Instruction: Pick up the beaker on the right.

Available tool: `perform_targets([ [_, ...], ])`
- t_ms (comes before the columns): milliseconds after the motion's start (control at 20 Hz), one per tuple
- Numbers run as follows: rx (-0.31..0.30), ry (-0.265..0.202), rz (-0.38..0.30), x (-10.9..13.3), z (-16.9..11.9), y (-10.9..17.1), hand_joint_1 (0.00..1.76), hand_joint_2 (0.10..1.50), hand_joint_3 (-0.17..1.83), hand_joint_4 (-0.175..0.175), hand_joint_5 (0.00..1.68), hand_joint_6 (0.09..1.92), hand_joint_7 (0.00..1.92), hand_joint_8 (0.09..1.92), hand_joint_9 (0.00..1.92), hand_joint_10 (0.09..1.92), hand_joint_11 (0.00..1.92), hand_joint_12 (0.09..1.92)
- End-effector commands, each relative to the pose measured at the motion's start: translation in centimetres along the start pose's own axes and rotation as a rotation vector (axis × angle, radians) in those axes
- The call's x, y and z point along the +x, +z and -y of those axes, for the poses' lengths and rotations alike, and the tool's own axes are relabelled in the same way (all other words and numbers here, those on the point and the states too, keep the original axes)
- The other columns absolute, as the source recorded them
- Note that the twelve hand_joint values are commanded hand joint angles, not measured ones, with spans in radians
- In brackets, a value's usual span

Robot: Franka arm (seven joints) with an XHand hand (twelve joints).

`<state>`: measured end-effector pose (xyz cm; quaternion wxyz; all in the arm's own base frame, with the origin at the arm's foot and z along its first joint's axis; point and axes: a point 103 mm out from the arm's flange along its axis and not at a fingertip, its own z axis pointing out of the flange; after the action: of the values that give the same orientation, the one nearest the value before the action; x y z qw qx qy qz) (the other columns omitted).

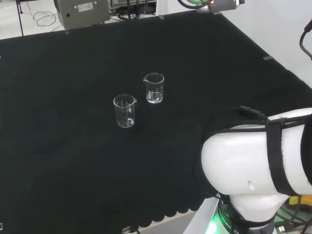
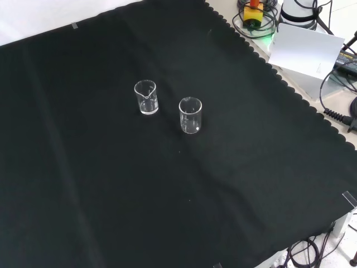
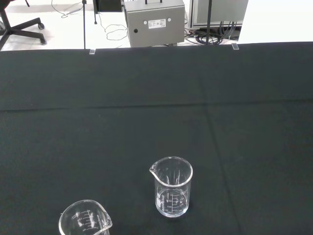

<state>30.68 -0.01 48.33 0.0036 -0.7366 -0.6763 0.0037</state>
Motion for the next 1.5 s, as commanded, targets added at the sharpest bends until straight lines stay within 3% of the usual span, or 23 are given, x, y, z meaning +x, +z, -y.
perform_targets([
  [50,-0.008,0.002,0.008,0.0,0.0,0.0,0.1,1.17,0.54,-0.025,0.22,0.36,0.01,0.46,0.07,0.65,0.0,1.16],
  [200,-0.007,0.007,0.008,0.0,-0.1,-0.1,0.08,1.28,0.34,-0.022,0.28,0.2,0.0,0.46,0.07,0.66,0.0,1.16],
  [550,0.012,0.014,0.003,0.0,-0.4,0.4,0.07,1.3,0.29,-0.021,0.3,0.16,0.0,0.46,0.07,0.65,0.0,1.15],
  [950,0.055,0.051,0.002,-0.9,-2.1,3.2,0.07,1.3,0.28,-0.021,0.3,0.15,0.0,0.46,0.07,0.65,0.0,1.15],
  [1350,0.117,0.101,-0.031,-3.6,-4.6,8.0,0.12,1.28,0.25,-0.022,0.3,0.12,0.0,0.47,0.07,0.65,0.0,1.15],
  [1500,0.102,0.083,-0.062,-4.8,-6.1,9.6,0.15,1.26,0.24,-0.022,0.3,0.1,0.02,0.48,0.09,0.66,0.0,1.15],
])
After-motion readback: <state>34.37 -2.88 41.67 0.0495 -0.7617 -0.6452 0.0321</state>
